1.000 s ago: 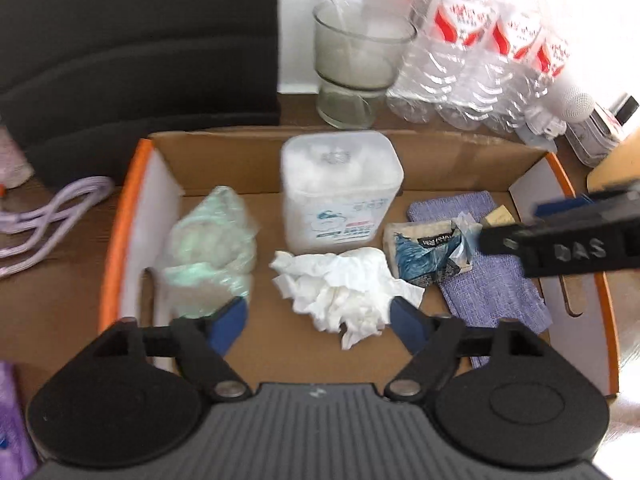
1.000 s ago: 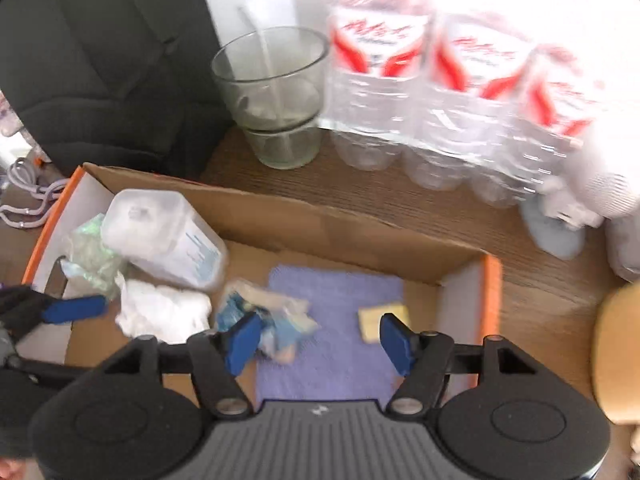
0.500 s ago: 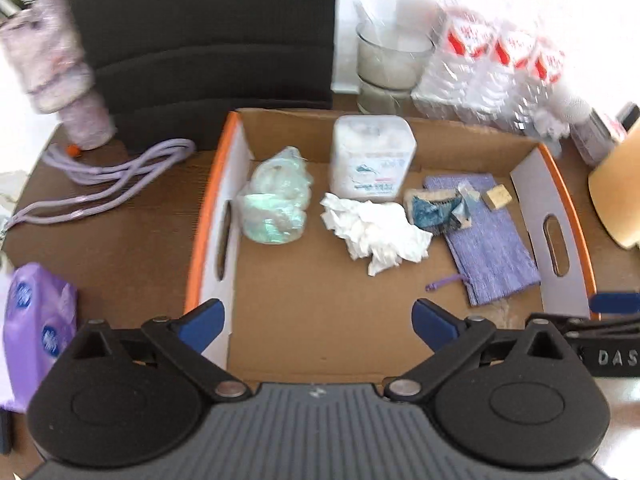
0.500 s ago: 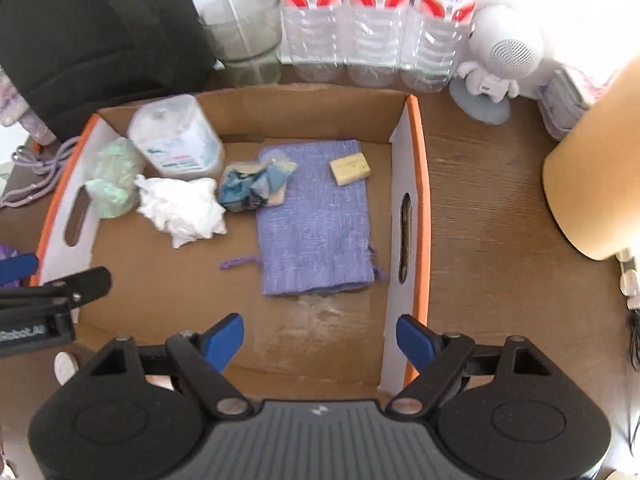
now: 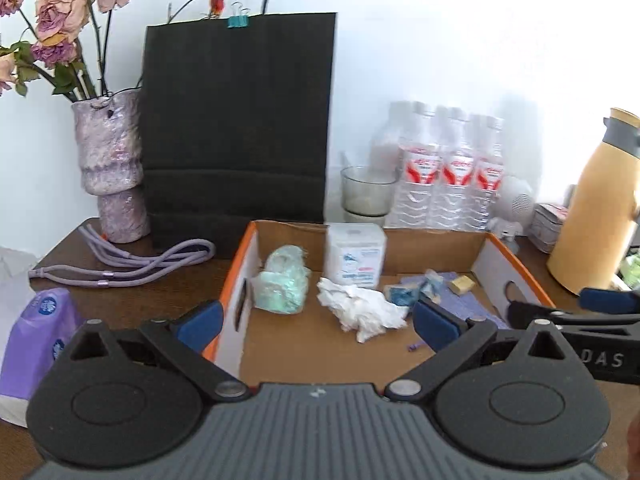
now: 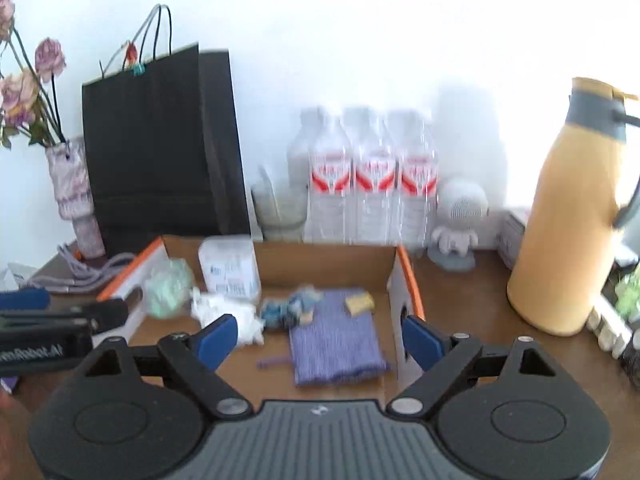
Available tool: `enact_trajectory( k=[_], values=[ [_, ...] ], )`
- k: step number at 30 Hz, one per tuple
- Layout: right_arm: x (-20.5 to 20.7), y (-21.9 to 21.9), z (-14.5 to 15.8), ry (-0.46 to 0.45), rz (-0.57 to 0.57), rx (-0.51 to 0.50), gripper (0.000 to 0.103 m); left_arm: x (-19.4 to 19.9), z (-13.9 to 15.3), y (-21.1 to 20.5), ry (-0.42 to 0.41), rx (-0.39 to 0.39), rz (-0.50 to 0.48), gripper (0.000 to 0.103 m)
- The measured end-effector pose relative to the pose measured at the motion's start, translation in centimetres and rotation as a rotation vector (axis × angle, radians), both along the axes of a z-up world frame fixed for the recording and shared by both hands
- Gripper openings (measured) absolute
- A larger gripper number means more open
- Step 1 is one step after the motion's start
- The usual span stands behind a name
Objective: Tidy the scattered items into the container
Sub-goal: 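Move both tools back toward the plush toy and cable on the table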
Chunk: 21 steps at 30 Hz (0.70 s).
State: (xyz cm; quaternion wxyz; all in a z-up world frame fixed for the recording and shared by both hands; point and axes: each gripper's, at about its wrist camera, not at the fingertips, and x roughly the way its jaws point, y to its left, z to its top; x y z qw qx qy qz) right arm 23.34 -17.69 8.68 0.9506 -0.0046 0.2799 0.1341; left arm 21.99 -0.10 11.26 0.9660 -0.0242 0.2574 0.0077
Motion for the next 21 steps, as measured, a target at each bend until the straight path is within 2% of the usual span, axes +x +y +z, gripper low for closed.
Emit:
enact_trajectory(
  k=[6, 11, 15, 17, 21],
  values=[
    [-3.0, -1.0, 1.2, -0.054, -0.027, 0.059, 0.089, -4.0, 1.1, -0.7, -0.084, 0.037, -0.008, 0.103],
    [-9.6, -2.7, 1.5, -0.071, -0.051, 0.089, 0.092, -11.8, 1.2, -0.4, -0.151, 0.029, -0.035, 0.103],
    [-17.4, -5.0, -1.2, -0.092, -0.024, 0.141, 0.097, -19.7, -1.4, 0.0, -0.195, 0.029, -0.099, 0.103],
    [-21.1, -5.8, -3.4, -0.120, -0.007, 0.121, 0.097, -23.0, -3.0, 0.5, -0.203, 0.035, -0.104, 0.103],
    [-26.6, -7.0, -6.8, -0.085, -0.011, 0.092, 0.097, -26.4, -5.8, 2.1, -0.111, 0.020, -0.131, 0.103]
  ],
)
